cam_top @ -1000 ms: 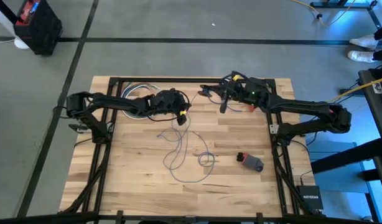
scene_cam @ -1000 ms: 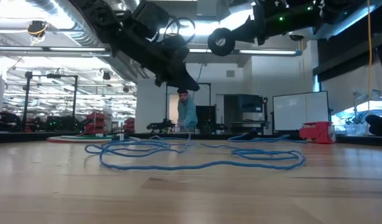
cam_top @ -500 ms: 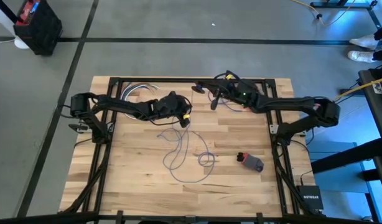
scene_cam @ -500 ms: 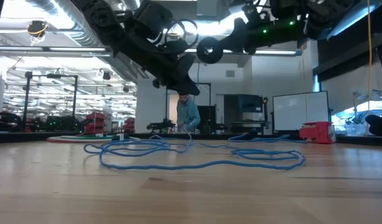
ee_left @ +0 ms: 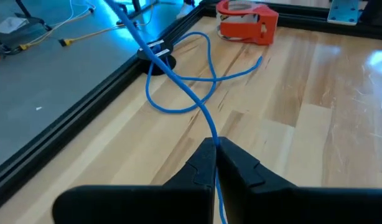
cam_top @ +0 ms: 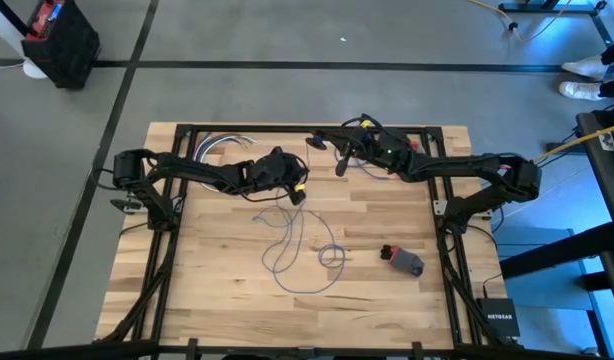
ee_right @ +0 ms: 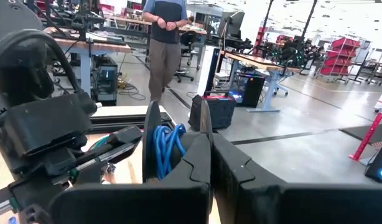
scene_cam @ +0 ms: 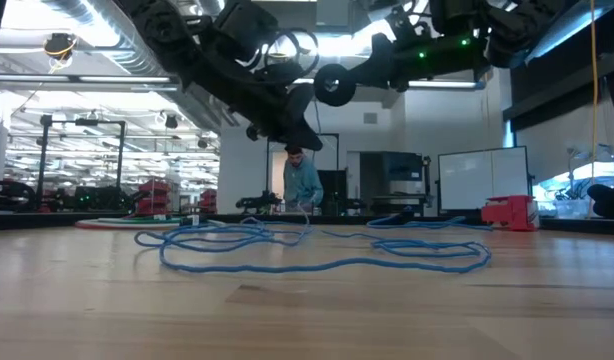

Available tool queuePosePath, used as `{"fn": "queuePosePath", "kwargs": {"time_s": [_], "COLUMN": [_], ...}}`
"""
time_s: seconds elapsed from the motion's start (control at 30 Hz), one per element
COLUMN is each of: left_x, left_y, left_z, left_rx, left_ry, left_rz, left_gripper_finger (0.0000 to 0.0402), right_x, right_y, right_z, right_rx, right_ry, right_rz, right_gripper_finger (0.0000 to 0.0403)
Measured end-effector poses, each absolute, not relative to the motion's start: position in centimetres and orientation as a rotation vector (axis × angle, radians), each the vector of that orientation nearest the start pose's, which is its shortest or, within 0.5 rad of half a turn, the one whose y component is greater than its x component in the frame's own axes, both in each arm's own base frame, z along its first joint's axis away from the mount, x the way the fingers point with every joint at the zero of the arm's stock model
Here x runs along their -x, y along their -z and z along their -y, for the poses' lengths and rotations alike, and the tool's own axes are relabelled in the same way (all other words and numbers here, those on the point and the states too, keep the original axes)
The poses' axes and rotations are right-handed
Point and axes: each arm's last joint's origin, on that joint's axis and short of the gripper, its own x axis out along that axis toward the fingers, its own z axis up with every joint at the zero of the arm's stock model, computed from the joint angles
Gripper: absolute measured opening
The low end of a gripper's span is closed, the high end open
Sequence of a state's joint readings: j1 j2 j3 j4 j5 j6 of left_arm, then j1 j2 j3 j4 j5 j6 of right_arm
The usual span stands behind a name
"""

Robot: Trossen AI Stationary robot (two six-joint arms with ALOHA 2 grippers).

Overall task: Coil cords
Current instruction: Coil the blue wire onto the spool

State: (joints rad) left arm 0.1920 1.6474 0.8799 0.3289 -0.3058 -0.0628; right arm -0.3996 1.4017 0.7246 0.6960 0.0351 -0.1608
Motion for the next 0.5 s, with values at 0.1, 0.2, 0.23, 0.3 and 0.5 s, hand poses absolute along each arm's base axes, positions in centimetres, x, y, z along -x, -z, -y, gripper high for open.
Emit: {"fn": "queuePosePath", "kwargs": {"time_s": [0.1, 0.2, 0.23, 0.3, 0.5], "left_x": [-33.77, -33.92, -33.96, -34.32, -34.71], "left_y": [-19.98, -19.77, -19.73, -19.56, -19.15], "left_z": [-7.2, -7.15, -7.17, -7.25, -7.39], "left_rx": [0.034, 0.035, 0.038, 0.041, 0.029], "left_ry": [-0.496, -0.494, -0.496, -0.497, -0.497], "left_rz": [-0.416, -0.413, -0.409, -0.377, -0.355], "left_gripper_finger": [0.0001, 0.0001, 0.0001, 0.0001, 0.0001], "right_x": [-27.67, -27.72, -27.74, -27.77, -27.89], "right_y": [-25.88, -25.92, -25.97, -26.04, -25.84], "right_z": [11.79, 11.68, 11.63, 11.62, 11.59], "right_rx": [0.153, 0.124, 0.115, 0.108, 0.077], "right_ry": [0.433, 0.394, 0.381, 0.373, 0.347], "right_rz": [-0.015, -0.001, 0.007, 0.017, 0.013], "right_gripper_finger": [0.0003, 0.0003, 0.0003, 0.0003, 0.0003]}}
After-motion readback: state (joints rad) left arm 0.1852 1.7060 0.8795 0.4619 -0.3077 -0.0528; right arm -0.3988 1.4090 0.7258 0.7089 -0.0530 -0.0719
